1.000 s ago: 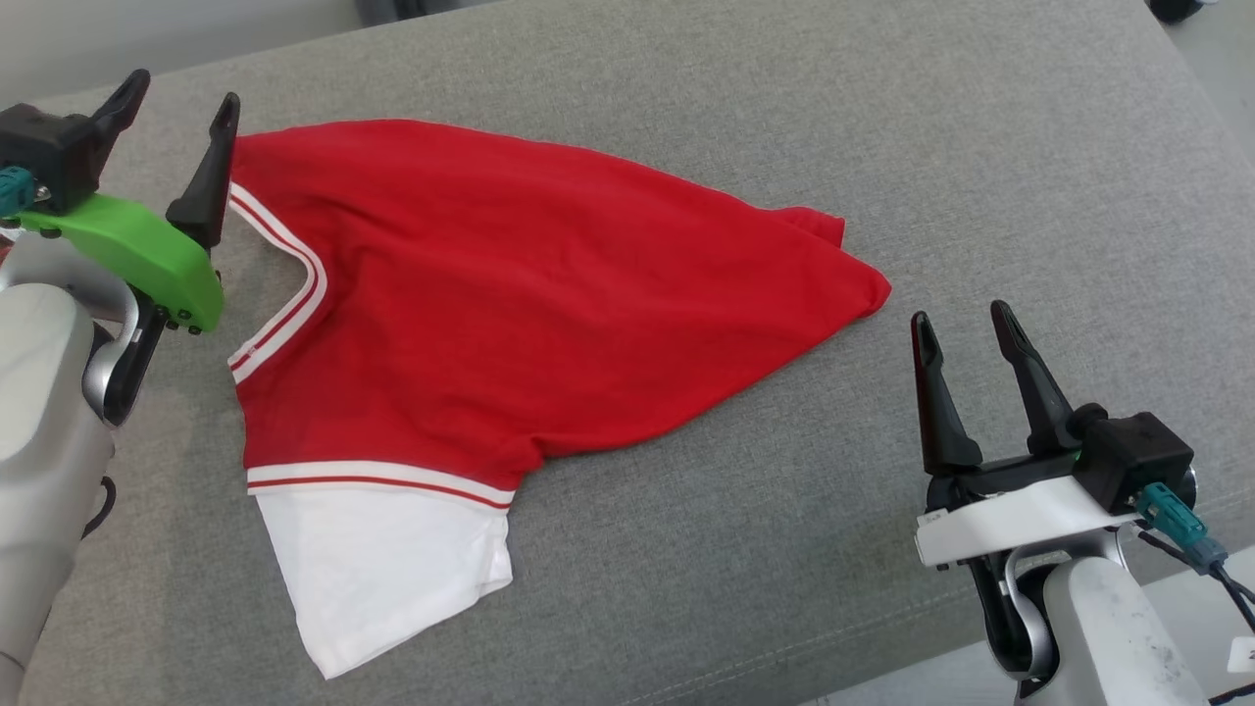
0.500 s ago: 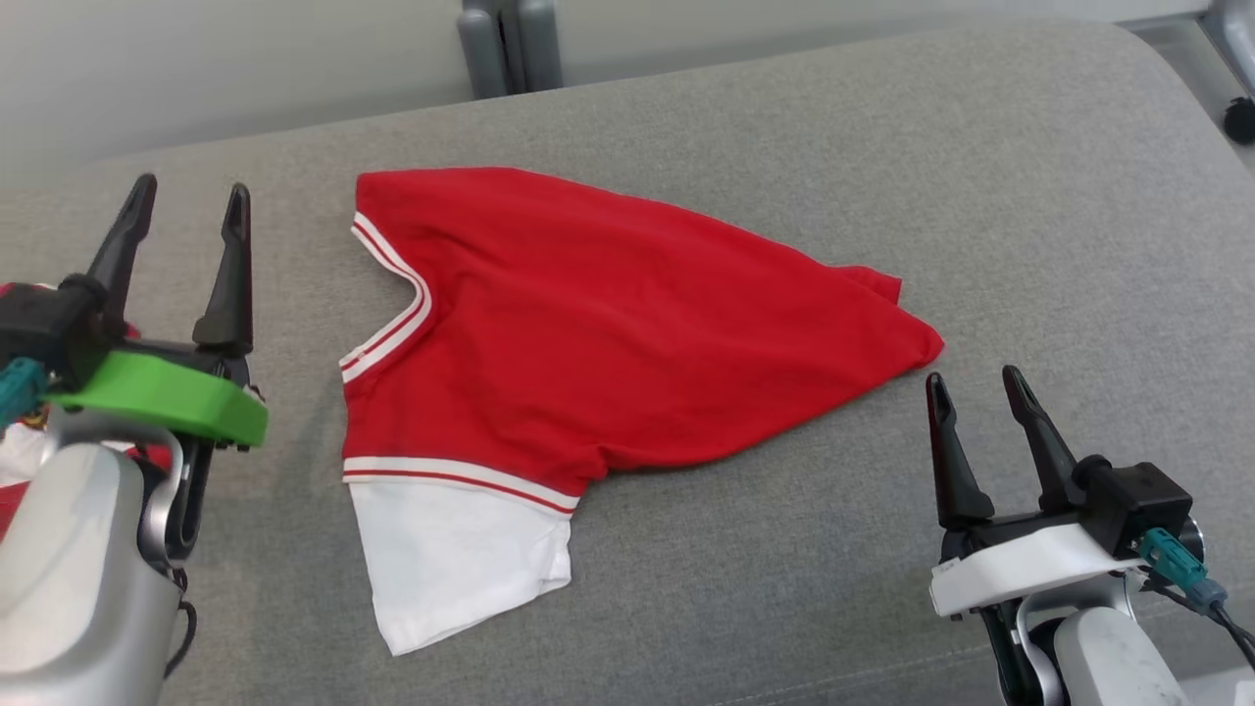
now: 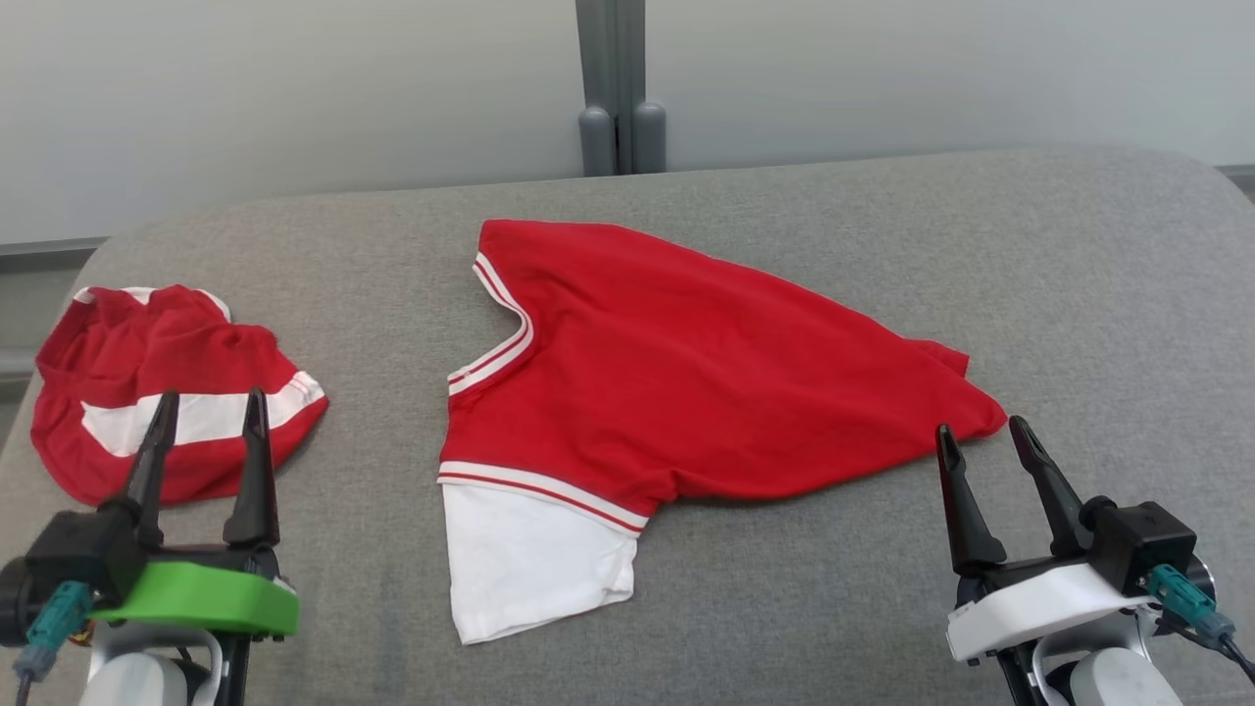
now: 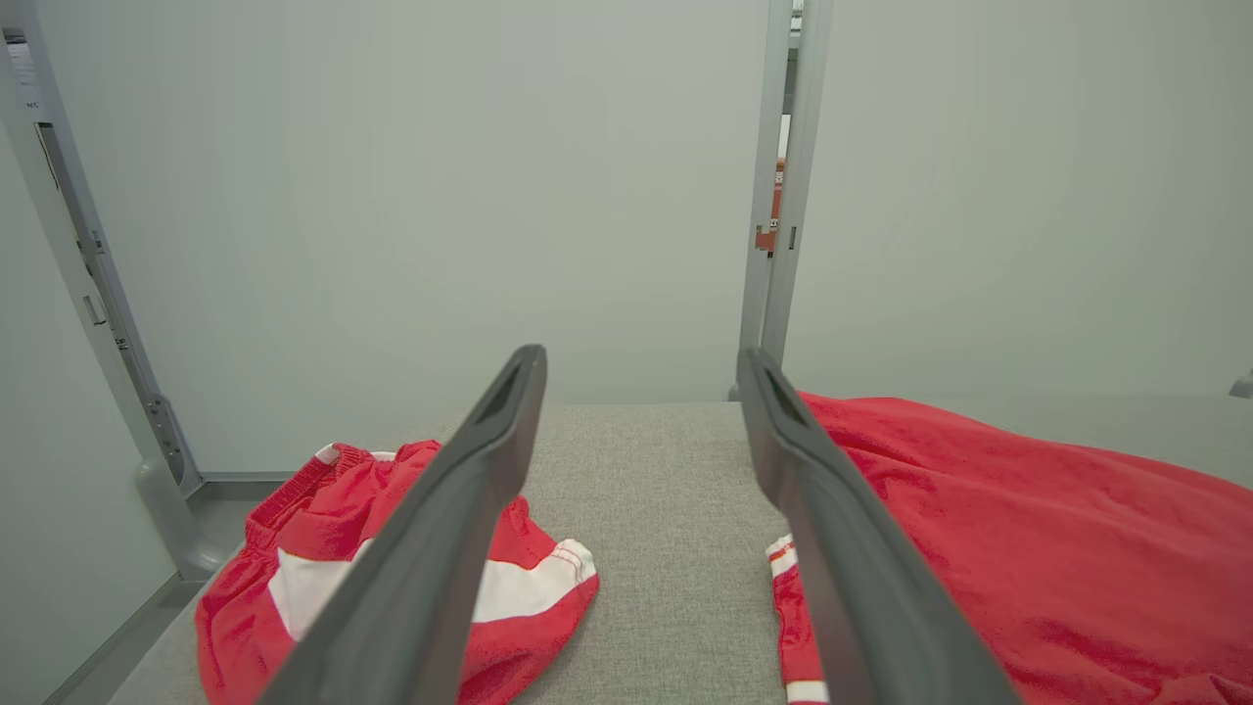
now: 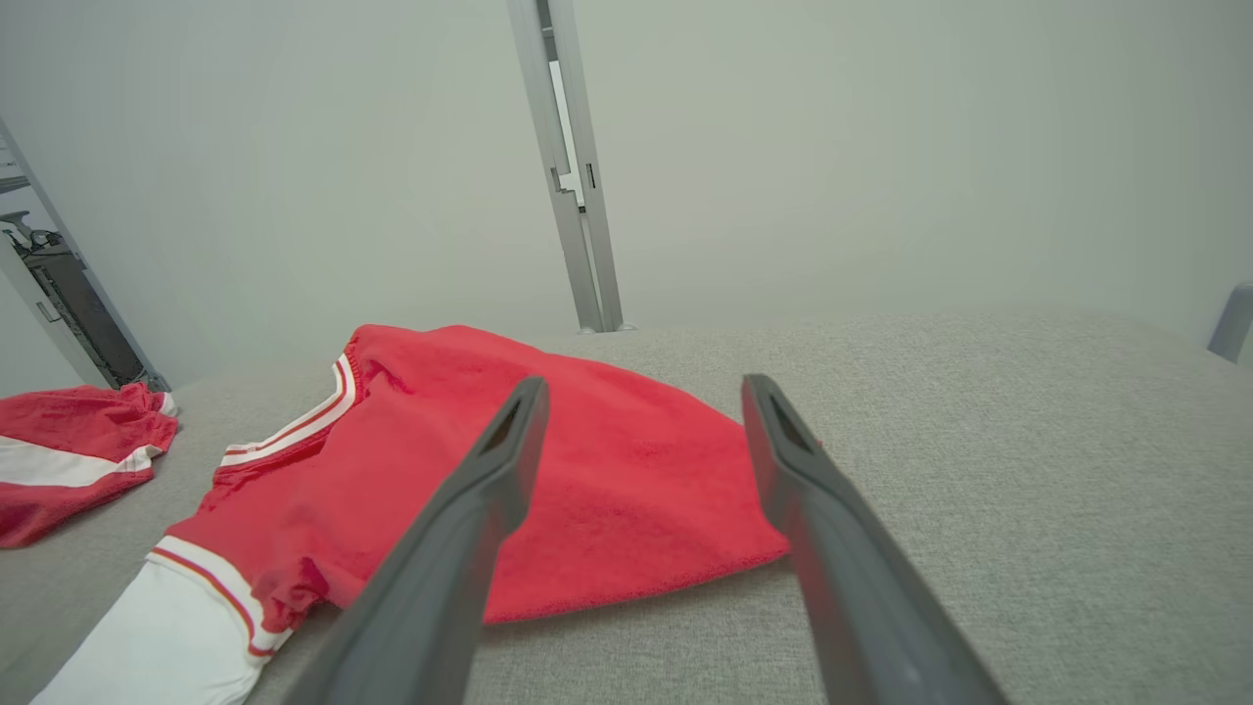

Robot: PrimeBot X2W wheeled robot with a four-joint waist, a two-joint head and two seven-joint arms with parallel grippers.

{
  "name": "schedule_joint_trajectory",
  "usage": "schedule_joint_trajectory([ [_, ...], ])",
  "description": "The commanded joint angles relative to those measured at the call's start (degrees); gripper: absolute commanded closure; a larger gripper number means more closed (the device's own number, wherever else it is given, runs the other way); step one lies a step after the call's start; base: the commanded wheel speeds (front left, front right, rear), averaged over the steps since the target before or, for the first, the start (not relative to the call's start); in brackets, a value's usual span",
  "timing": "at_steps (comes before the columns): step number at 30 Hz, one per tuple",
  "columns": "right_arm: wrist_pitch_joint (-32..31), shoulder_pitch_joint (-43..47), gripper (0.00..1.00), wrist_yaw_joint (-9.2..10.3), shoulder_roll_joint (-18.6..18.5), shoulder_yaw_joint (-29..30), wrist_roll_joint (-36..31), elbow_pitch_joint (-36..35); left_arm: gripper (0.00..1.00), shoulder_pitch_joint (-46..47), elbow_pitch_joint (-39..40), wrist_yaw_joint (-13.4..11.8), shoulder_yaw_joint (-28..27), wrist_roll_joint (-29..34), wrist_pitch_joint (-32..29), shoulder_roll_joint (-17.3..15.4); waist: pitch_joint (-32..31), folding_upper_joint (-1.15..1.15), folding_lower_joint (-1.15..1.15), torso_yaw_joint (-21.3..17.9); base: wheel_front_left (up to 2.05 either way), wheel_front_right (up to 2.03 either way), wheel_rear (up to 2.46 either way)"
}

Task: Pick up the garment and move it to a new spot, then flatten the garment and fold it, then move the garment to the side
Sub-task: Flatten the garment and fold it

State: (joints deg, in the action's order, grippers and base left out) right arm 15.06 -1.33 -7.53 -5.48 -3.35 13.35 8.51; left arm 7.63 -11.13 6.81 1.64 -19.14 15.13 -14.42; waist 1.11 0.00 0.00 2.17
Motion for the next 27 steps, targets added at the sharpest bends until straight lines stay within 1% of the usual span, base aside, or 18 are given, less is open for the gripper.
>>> schedule_joint_trajectory([
  [1, 0.17, 1.07, 0.0, 0.08, -0.51, 0.1, 0.32, 0.12, 0.0, -1.97, 0.68, 0.3, -0.58, 0.57, 0.02, 0.6, -1.9, 0.0, 0.0, 2.2, 0.0, 0.0, 0.0],
  [7, 0.17, 1.74, 0.0, 0.08, -1.27, 0.05, 0.93, 0.56, 0.0, -7.25, 2.26, 0.61, -2.39, 2.05, 0.02, 3.53, -2.08, 0.0, 0.0, 3.56, 0.0, 0.0, 0.0],
  [11, 0.17, 2.45, 0.0, 0.08, -1.34, 0.48, 0.9, 1.62, 0.0, -8.84, 2.14, 0.67, -2.84, 3.69, 0.02, 4.53, -1.87, 0.0, 0.0, 4.15, 0.0, 0.0, 0.0],
  [14, 0.17, 1.79, 0.0, 0.08, -2.12, 0.72, 0.62, 3.37, 0.0, -8.9, 2.03, 0.74, -3.13, 4.06, 0.02, 5.18, -1.56, 0.0, 0.0, 4.39, 0.0, 0.0, 0.0],
  [20, 0.17, -4.27, 0.0, 0.09, -5.54, 0.84, -0.13, 10.58, 0.0, -6.98, 2.46, 0.74, -2.68, 4.17, 0.02, 5.65, 0.21, 0.0, 0.0, 4.52, 0.0, 0.0, 0.0],
  [27, 0.0, -15.51, 0.0, 0.09, -9.56, 1.54, -1.36, 22.88, 0.0, -3.7, 2.72, 0.75, 0.0, 3.01, 0.02, 5.92, 4.71, 0.0, 0.0, 6.23, 0.0, 0.0, 0.0],
])
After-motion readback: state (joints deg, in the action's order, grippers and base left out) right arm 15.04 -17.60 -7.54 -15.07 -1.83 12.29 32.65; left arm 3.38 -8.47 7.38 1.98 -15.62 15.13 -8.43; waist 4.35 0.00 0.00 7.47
